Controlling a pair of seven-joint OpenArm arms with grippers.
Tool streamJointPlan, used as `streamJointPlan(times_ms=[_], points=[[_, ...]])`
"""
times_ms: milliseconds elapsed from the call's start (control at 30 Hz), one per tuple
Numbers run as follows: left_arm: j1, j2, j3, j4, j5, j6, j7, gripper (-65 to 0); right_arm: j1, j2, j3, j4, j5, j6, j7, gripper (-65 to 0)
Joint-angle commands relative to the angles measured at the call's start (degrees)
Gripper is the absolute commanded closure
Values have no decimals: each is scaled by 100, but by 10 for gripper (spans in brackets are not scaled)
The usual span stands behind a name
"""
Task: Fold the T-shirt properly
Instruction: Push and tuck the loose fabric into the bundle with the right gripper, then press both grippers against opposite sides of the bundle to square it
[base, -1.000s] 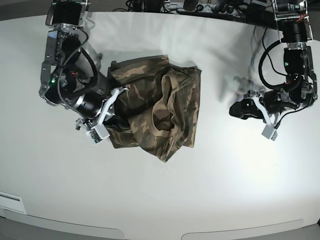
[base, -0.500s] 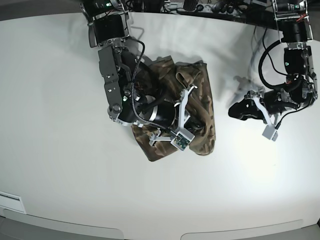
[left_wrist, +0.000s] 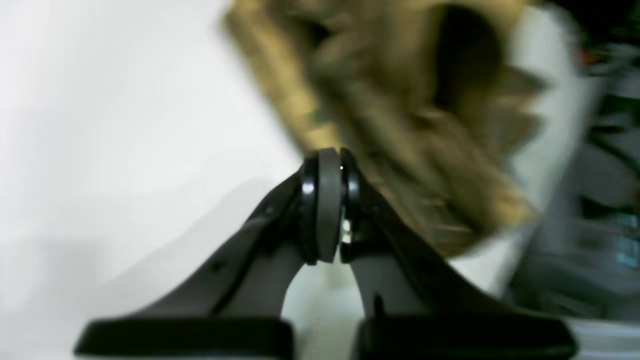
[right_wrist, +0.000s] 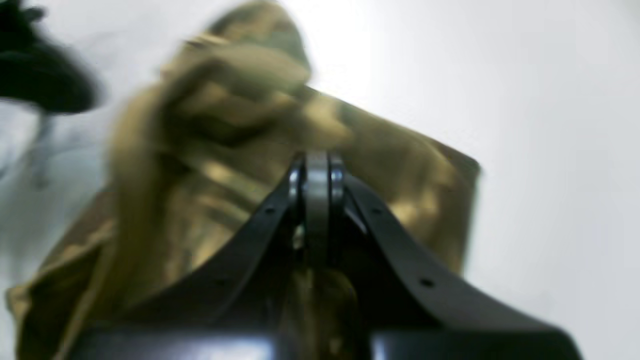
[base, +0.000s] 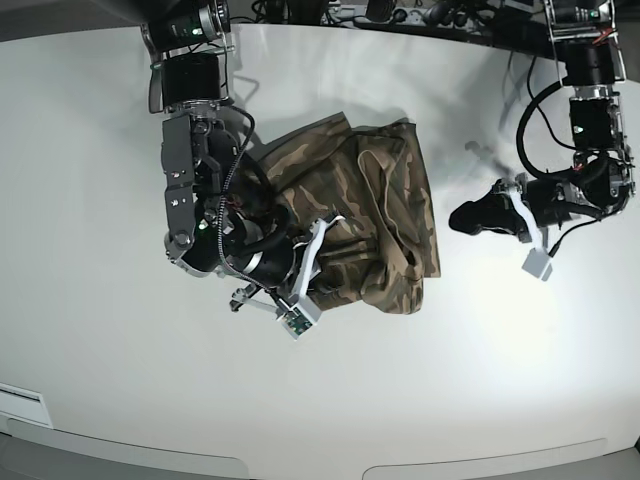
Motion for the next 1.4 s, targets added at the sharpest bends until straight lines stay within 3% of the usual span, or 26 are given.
streamJointPlan(times_ms=[0, 100, 267, 400, 533, 667, 867, 1067, 1233, 1367], points=[[-96, -138, -42, 109, -649, -210, 214, 0, 144, -20, 92, 109, 92, 24, 197, 0], [-92, -116, -31, 282, -897, -459, 316, 0, 142, 153, 299, 109, 140, 131, 654, 0], [-79, -52, 46, 625, -897, -396, 316, 0, 195, 472, 282, 28, 120, 345, 1123, 0], [-79, 74, 588, 1034, -897, -382, 316, 0, 595, 562, 0, -555, 114, 503, 1233, 0], [-79, 396, 1311, 1672, -897, -626, 316, 0, 1108, 691, -236, -1276, 94, 635, 1394, 0], [-87, 737, 1818, 1884, -897, -626, 316, 0, 1497, 691, -317, -1779, 98, 635, 1390, 0], [-94, 1121, 2361, 1853, 1040, -626, -354, 0, 1899, 726, -409, -2756, 94, 635, 1587, 0], [-66, 1027, 2437, 1655, 2186, -626, -831, 0, 2039, 990, -1174, -3477, -546, 635, 2144, 0], [-20, 682, 2439, 1200, 2186, -626, -824, 0, 1880, 1342, -1473, -3497, -111, 635, 1825, 0], [170, 120, 2439, 1108, 2140, -626, -863, 0, 1703, 1733, -1414, -3296, 813, 635, 1182, 0]])
